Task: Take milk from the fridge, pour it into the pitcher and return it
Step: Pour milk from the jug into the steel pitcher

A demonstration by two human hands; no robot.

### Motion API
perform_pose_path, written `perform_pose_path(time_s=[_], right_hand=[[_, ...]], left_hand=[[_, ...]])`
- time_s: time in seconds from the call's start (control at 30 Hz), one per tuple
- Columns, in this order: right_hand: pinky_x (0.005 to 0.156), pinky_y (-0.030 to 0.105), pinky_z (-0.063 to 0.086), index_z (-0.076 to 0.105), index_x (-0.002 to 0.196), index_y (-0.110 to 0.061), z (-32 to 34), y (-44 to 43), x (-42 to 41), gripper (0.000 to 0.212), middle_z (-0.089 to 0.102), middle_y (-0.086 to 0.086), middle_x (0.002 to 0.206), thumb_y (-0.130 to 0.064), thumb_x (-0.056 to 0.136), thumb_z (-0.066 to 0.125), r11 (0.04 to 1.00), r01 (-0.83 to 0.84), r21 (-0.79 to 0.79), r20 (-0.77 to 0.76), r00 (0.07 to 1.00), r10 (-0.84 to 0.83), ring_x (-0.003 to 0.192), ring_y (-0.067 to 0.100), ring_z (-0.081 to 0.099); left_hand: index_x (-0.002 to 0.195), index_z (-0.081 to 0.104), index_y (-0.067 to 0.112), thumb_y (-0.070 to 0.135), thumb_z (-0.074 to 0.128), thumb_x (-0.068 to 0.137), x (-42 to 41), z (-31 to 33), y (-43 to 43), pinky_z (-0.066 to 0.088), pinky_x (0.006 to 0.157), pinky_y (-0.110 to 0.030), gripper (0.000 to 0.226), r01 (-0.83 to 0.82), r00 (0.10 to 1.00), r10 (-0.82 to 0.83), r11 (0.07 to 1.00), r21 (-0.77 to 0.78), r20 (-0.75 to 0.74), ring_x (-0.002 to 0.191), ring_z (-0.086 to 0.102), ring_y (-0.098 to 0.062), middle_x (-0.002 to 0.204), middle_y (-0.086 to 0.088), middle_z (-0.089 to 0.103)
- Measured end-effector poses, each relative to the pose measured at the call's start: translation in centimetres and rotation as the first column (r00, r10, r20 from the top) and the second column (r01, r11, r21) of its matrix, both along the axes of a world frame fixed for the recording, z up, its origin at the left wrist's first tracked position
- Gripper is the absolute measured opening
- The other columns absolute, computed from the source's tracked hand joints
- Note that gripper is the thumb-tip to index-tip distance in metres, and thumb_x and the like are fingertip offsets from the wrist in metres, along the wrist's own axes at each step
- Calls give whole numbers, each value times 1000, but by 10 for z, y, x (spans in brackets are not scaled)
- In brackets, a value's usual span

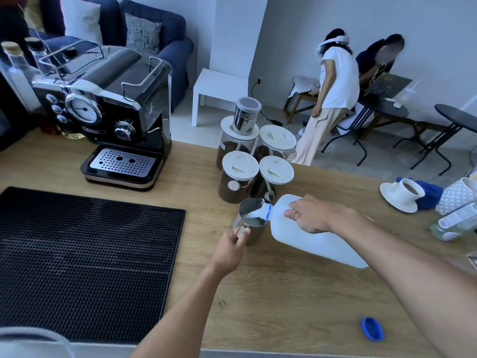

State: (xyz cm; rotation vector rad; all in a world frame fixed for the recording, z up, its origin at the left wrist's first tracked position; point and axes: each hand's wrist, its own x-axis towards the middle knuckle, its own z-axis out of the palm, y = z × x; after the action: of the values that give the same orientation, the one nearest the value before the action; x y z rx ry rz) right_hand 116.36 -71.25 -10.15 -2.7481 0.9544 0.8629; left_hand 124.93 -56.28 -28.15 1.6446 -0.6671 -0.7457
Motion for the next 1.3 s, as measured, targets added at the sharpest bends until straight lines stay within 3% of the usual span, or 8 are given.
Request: perform_pose_path(time_s=[0.1,0.47,0.6,0.7,0.8,0.97,1.13,1.3], right_hand=[[73,34,35,37,73,-25,3,0,1,35,40,0,95,-42,103,29,1000,-8,-1,-17,1000,8,86,21,44],[76,33,35,39,79,-23,5,5,7,32,39,2,102,-41,103,28,1000,-29,-3,-47,998,29,89,21,41],[61,28,32,41,80,-24,7,5,7,31,38,0,103,-40,103,29,1000,-28,-3,-47,999,28,81,18,42],[54,25,26,45,97,-20,5,4,7,26,38,0,103,-40,103,29,1000,-24,-5,-41,999,23,83,19,42],[54,25,26,43,97,-22,6,5,6,24,38,0,103,-41,103,29,1000,-11,-3,-35,999,11,87,20,42],[65,29,34,50,124,-14,6,5,8,35,48,8,123,-34,104,31,1000,-25,-13,-49,999,24,90,19,40],[70,31,35,51,109,-22,7,6,9,23,48,9,129,-33,104,31,999,-28,-16,-59,998,27,92,21,43],[63,29,34,51,123,-17,7,5,8,31,48,8,128,-30,104,30,998,-51,-30,-71,996,49,90,20,42]], left_hand=[[68,21,21,29,45,104,-1,0,0,20,48,-21,44,2,1000,-2,1000,-6,-6,50,18,-6,57,13,21],[69,23,19,32,44,104,2,-3,3,19,48,-24,43,-6,1000,6,1000,14,-9,51,18,-8,57,12,21],[70,22,16,32,44,104,2,-4,2,18,49,-26,43,-5,1000,5,1000,11,-15,51,17,-10,56,10,20],[70,23,15,32,45,103,2,-5,2,18,50,-28,44,-9,1000,9,1000,8,-14,52,17,-11,57,8,21],[71,25,10,31,45,104,2,-5,2,18,50,-27,44,-9,1000,9,1000,4,-5,53,18,-11,57,8,21],[70,25,10,30,45,104,2,-5,1,19,49,-25,43,-7,1000,7,1000,-5,4,52,18,-10,56,9,21],[68,22,19,29,46,103,1,-4,1,18,49,-25,44,-18,1000,18,1000,3,0,51,17,-8,55,13,20],[73,30,1,30,45,104,2,-5,2,18,48,-23,45,-10,1000,10,1000,-5,-10,50,17,-8,55,12,20]])
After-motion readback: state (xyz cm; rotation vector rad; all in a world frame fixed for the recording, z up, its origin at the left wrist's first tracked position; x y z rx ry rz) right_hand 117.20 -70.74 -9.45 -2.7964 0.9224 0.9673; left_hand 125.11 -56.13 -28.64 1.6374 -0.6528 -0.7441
